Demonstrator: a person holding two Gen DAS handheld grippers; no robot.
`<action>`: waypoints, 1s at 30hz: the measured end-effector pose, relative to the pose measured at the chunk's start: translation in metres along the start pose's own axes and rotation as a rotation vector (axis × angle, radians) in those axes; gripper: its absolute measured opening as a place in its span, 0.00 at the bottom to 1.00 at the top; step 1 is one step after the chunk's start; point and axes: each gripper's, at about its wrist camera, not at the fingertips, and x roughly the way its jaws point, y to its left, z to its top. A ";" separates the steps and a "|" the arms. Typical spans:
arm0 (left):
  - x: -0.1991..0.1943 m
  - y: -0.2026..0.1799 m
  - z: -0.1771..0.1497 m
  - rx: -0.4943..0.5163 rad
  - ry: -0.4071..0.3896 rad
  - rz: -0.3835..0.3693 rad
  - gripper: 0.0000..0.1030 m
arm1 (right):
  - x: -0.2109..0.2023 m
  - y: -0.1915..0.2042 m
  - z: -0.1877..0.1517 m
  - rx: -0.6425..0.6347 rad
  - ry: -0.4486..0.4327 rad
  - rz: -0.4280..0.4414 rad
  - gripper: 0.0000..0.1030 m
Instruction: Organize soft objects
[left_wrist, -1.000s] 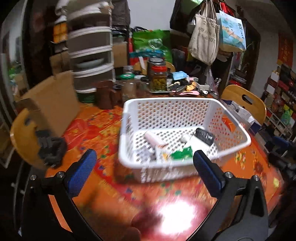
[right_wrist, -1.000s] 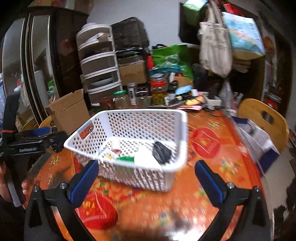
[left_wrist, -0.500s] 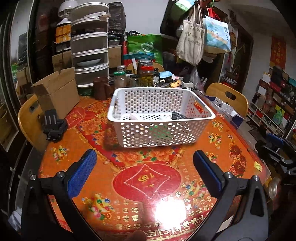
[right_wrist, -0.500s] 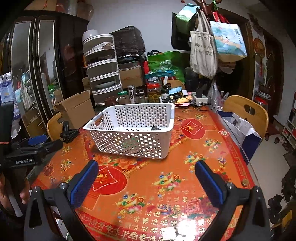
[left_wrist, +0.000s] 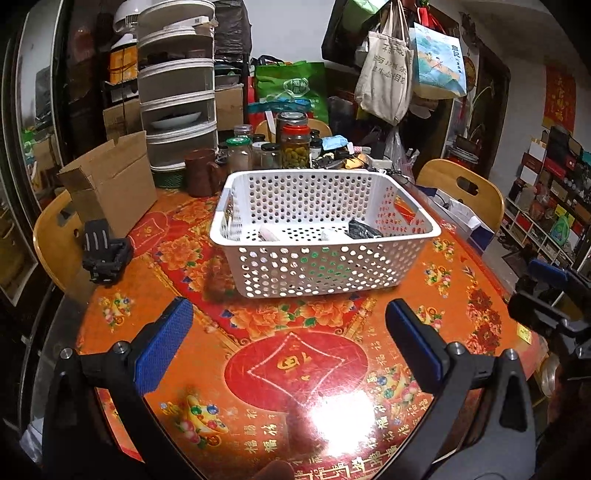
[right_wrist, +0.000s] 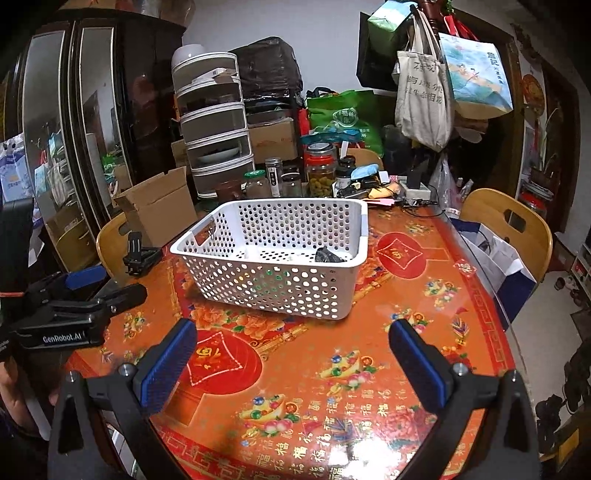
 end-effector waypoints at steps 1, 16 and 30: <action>0.000 0.000 0.001 0.001 -0.002 0.003 1.00 | 0.000 -0.001 0.000 0.002 0.000 0.001 1.00; 0.004 -0.003 0.003 0.014 0.005 -0.004 1.00 | 0.000 -0.002 0.001 -0.002 0.000 0.001 1.00; 0.004 -0.005 0.002 0.015 0.007 -0.006 1.00 | 0.000 0.003 0.001 -0.005 -0.001 0.005 1.00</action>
